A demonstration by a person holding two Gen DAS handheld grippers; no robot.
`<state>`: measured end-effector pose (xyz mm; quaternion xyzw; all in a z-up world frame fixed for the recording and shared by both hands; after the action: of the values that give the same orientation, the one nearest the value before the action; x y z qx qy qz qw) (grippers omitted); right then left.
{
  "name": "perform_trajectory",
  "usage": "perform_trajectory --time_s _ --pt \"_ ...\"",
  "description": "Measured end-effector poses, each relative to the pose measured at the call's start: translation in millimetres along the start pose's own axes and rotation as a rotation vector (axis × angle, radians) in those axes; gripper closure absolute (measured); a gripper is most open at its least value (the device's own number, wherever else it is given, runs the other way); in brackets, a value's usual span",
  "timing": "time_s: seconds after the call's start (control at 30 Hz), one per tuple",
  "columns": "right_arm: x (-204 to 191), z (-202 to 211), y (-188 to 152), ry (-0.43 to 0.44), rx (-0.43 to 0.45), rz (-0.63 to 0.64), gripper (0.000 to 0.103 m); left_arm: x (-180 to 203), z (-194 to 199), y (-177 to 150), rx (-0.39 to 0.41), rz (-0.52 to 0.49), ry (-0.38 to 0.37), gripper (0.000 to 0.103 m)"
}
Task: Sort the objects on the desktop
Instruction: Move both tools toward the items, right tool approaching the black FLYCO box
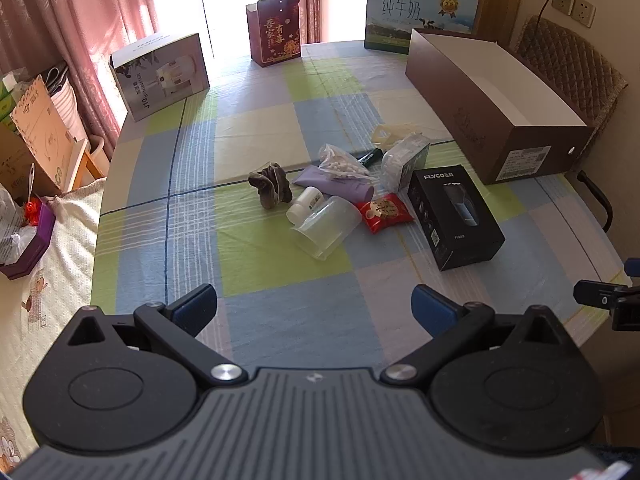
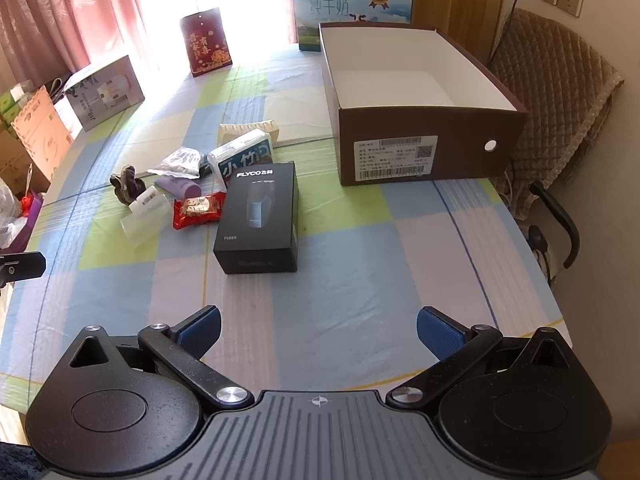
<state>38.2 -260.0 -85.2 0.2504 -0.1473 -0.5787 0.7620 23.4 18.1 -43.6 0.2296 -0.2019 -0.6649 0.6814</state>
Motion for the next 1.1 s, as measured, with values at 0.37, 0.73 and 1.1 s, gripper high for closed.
perform_trajectory --time_s 0.37,0.73,1.1 --pt "-6 -8 5 0.017 -0.005 0.017 0.002 -5 -7 2 -0.011 0.012 0.001 0.001" --pt "-16 -17 12 0.036 -0.005 0.039 0.002 -11 -14 5 -0.029 0.029 -0.004 0.001" --pt "-24 -25 18 0.059 -0.004 0.053 0.002 -11 -23 9 -0.03 0.023 -0.024 0.001"
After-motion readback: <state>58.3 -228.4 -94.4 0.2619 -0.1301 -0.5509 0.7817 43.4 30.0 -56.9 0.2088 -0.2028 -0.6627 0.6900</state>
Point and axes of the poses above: each gripper's, at about its wrist camera, not at the fingertips, and z roughly against the way its jaws point, x to its right, y to its top, the point moved 4 cm from there along -z, roughly the way its jaws point
